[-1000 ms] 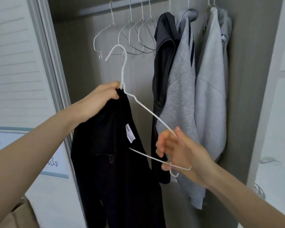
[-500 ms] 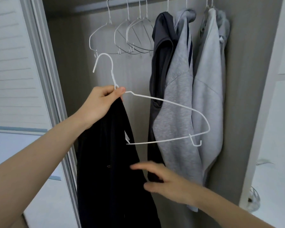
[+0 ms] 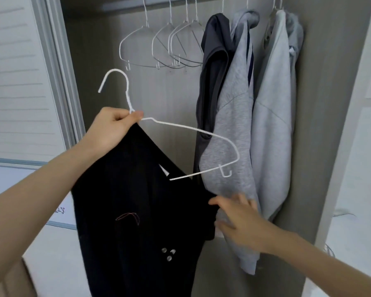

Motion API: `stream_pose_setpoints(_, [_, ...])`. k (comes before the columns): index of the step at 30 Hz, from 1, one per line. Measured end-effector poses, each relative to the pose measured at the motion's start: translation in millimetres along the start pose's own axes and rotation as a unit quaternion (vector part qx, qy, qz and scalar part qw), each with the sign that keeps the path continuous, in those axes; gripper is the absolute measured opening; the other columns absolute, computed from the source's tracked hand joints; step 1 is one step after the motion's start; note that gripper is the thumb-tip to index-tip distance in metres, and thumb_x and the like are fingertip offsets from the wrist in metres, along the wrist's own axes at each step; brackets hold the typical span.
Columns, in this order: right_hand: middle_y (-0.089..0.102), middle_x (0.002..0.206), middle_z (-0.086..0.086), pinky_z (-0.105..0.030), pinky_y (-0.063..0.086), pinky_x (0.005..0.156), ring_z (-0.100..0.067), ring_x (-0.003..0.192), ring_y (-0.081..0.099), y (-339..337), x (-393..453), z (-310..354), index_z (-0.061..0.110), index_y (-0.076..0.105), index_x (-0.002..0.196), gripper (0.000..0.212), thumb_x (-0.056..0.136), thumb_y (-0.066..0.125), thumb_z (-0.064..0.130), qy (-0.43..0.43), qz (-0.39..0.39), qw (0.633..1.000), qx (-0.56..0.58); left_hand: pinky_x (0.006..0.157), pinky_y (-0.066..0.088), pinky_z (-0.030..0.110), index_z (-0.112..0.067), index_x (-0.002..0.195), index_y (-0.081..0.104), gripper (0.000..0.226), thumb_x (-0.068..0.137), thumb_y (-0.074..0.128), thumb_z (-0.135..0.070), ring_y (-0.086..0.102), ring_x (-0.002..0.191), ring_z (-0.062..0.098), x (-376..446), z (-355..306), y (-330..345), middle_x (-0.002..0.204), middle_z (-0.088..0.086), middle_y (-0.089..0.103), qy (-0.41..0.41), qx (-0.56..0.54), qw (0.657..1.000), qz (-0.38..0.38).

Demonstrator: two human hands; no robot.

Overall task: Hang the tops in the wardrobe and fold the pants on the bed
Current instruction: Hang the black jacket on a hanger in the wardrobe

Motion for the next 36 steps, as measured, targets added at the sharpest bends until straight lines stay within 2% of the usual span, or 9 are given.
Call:
stream_pose_setpoints(2, [0.045, 0.114, 0.017, -0.036, 0.033, 0.09, -0.016, 0.108, 0.037, -14, 4, -11, 0.037, 0.041, 0.127, 0.041, 0.091, 0.03, 0.051, -0.026, -0.014, 0.998, -0.056, 0.062, 0.032, 0.033, 0.009, 0.068, 0.042, 0.063, 0.091, 0.06, -0.047, 0.034, 0.056, 0.021, -3, 10, -1, 0.06, 0.011, 0.033, -0.014, 0.031, 0.999, 0.019])
stream_pose_setpoints(6, [0.045, 0.09, 0.007, -0.02, 0.033, 0.075, -0.009, 0.079, 0.047, -50, 12, -10, 0.024, 0.053, 0.104, 0.016, 0.1, 0.039, 0.029, -0.082, -0.104, 0.991, 0.019, 0.063, 0.037, 0.033, 0.007, 0.066, 0.048, 0.059, 0.091, 0.061, -0.045, 0.04, 0.055, 0.019, -12, 6, 10, 0.063, 0.026, 0.044, 0.023, 0.092, 0.994, 0.049])
stream_pose_setpoints(14, [0.05, 0.082, 0.006, -0.014, 0.032, 0.074, -0.003, 0.08, 0.046, -93, 32, 31, 0.026, 0.047, 0.091, 0.016, 0.101, 0.04, 0.017, -0.069, -0.198, 0.962, 0.172, 0.055, 0.029, 0.032, -0.015, 0.053, 0.036, 0.058, 0.09, 0.056, -0.054, 0.029, 0.048, 0.012, -32, -44, 64, 0.048, -0.005, 0.028, 0.129, 0.122, 0.976, 0.129])
stream_pose_setpoints(18, [0.051, 0.074, 0.012, -0.013, 0.036, 0.074, 0.002, 0.073, 0.047, -113, 32, 7, 0.017, 0.052, 0.084, 0.02, 0.1, 0.042, 0.01, -0.031, -0.234, 0.927, 0.291, 0.054, 0.035, 0.028, -0.006, 0.059, 0.056, 0.061, 0.078, 0.057, -0.065, 0.041, 0.05, 0.012, -29, -18, 48, 0.052, 0.008, 0.042, 0.075, 0.063, 0.978, 0.185])
stream_pose_setpoints(22, [0.058, 0.077, 0.018, -0.01, 0.038, 0.076, 0.004, 0.077, 0.052, -131, 23, -19, 0.023, 0.058, 0.084, 0.017, 0.092, 0.053, 0.009, -0.024, -0.232, 0.908, 0.347, 0.044, 0.035, 0.015, -0.017, 0.055, 0.066, 0.048, 0.072, 0.06, -0.062, 0.048, 0.045, 0.007, -24, 24, 4, 0.047, -0.005, 0.051, 0.008, 0.054, 0.99, 0.131])
stream_pose_setpoints(26, [0.045, 0.112, 0.01, -0.025, 0.042, 0.089, -0.009, 0.092, 0.053, -138, 23, -14, 0.044, 0.049, 0.123, 0.042, 0.088, 0.061, 0.024, -0.036, -0.201, 0.937, 0.282, 0.046, 0.037, 0.016, -0.001, 0.071, 0.066, 0.044, 0.09, 0.062, -0.041, 0.05, 0.051, 0.012, -21, 34, -13, 0.056, 0.006, 0.055, 0.01, 0.02, 0.999, 0.034])
stream_pose_setpoints(28, [0.049, 0.12, 0.006, -0.03, 0.048, 0.088, -0.011, 0.09, 0.058, -138, 27, -23, 0.036, 0.048, 0.13, 0.041, 0.092, 0.06, 0.025, 0.006, -0.205, 0.941, 0.268, 0.048, 0.035, 0.022, 0.002, 0.07, 0.062, 0.046, 0.094, 0.06, -0.038, 0.046, 0.052, 0.012, -20, 35, -22, 0.059, 0.01, 0.05, 0.023, 0.038, 0.999, -0.013])
stream_pose_setpoints(31, [0.069, 0.095, -0.016, -0.042, 0.05, 0.089, -0.016, 0.085, 0.063, -131, 32, -32, 0.013, 0.067, 0.1, 0.014, 0.096, 0.054, 0.016, 0.022, -0.167, 0.957, 0.236, 0.052, 0.032, 0.027, -0.002, 0.065, 0.058, 0.047, 0.094, 0.059, -0.039, 0.043, 0.054, 0.015, -20, 41, -32, 0.057, 0.009, 0.047, 0.03, 0.043, 0.997, -0.052])
stream_pose_setpoints(36, [0.065, 0.078, -0.014, -0.018, 0.043, 0.067, -0.011, 0.071, 0.054, -153, 36, -31, 0.005, 0.068, 0.087, 0.019, 0.097, 0.052, 0.011, 0.026, -0.209, 0.946, 0.245, 0.047, 0.032, 0.018, -0.025, 0.062, 0.06, 0.034, 0.087, 0.058, -0.048, 0.046, 0.047, 0.007, -20, 37, -22, 0.047, -0.01, 0.048, 0.06, 0.081, 0.995, -0.005])
Point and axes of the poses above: each hand's wrist, its own x-axis towards the middle knuckle, its own y-axis out of the palm, z = x × y, the point moved 9 cm from there along x, towards the middle knuckle
